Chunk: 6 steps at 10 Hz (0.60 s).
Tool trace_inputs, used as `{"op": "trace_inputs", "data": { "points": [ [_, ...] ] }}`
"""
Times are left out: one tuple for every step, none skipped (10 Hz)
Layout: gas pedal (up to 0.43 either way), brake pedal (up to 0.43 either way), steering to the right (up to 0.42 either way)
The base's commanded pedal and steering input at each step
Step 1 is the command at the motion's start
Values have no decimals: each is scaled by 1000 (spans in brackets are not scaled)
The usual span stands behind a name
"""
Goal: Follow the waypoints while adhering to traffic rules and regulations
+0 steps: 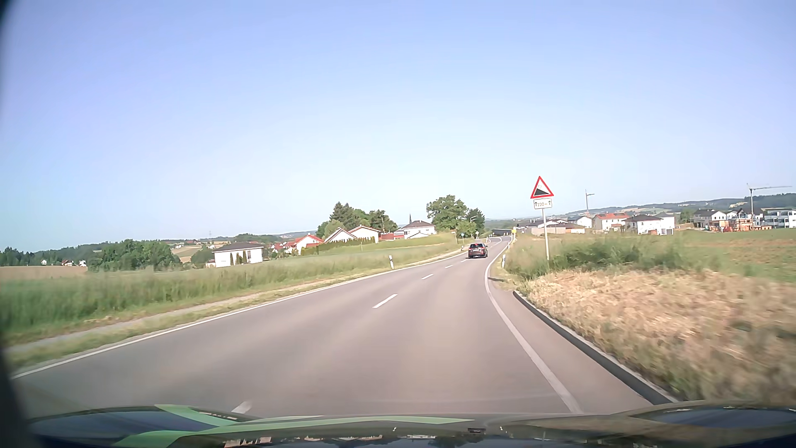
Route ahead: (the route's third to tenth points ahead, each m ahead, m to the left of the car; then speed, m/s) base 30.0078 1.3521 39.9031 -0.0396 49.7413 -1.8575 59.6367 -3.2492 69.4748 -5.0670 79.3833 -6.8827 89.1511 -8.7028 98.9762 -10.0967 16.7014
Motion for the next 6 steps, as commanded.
{"op": "trace_inputs", "data": {
  "points": [
    [0, 0, 19],
    [0, 0, 21],
    [0, 0, 20],
    [0, 0, 16],
    [0, 0, 10],
    [0, 0, 9]
  ]
}}
